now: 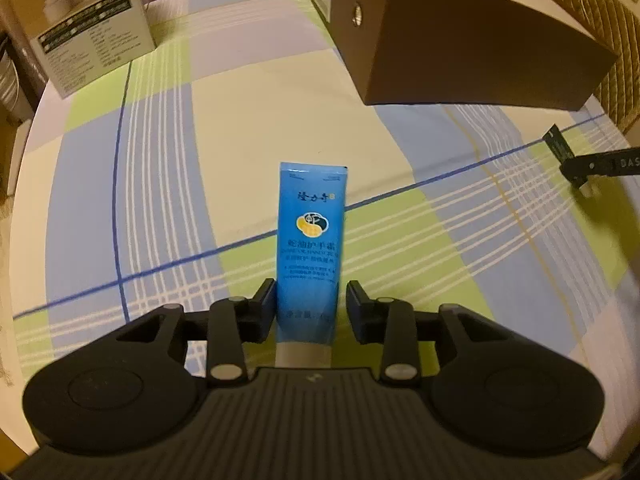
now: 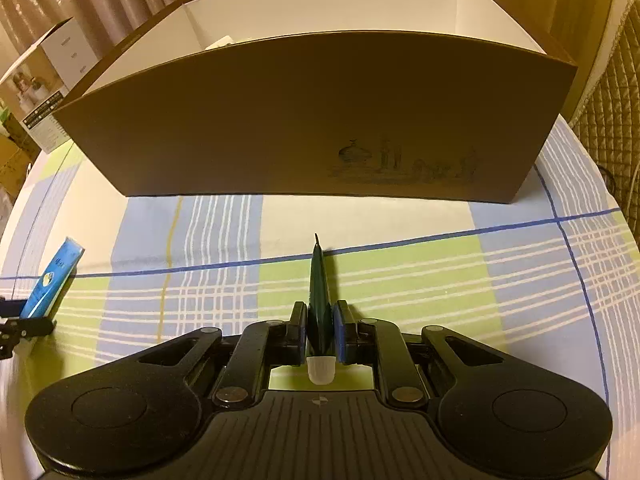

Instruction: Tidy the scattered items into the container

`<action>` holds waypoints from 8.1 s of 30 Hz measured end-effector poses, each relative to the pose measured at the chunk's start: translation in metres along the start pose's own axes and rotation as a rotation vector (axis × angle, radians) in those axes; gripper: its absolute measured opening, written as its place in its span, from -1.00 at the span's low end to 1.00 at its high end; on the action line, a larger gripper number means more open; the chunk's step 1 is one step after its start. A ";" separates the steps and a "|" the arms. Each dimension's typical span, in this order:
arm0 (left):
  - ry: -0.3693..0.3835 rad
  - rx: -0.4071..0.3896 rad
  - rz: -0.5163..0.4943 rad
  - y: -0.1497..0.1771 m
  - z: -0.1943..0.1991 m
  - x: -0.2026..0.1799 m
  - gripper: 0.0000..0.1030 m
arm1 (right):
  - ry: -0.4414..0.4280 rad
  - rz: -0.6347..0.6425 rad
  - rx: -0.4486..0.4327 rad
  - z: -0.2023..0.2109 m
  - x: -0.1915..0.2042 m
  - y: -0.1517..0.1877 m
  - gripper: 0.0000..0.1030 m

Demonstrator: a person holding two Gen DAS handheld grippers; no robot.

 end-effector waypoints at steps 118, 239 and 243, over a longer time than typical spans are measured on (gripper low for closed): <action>0.083 -0.315 -0.043 -0.155 0.097 -0.094 -0.49 | -0.338 0.235 -0.087 0.156 -0.010 -0.078 -0.63; 0.106 -0.022 -0.166 -0.252 -0.010 -0.068 0.53 | -0.107 0.320 0.334 0.036 -0.038 -0.164 0.75; 0.081 -0.009 -0.146 -0.253 -0.010 -0.067 0.64 | -0.080 0.289 0.328 0.039 -0.039 -0.163 0.75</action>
Point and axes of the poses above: each gripper's, at about its wrist camera, not at the fingertips, and z roughly against the way its jaws point, x to its left, y to its underside, the point moved 9 cm from there along -z, roughly the way its jaws point, and after that the axes turned 8 degrees about -z, right-handed, at the moved point
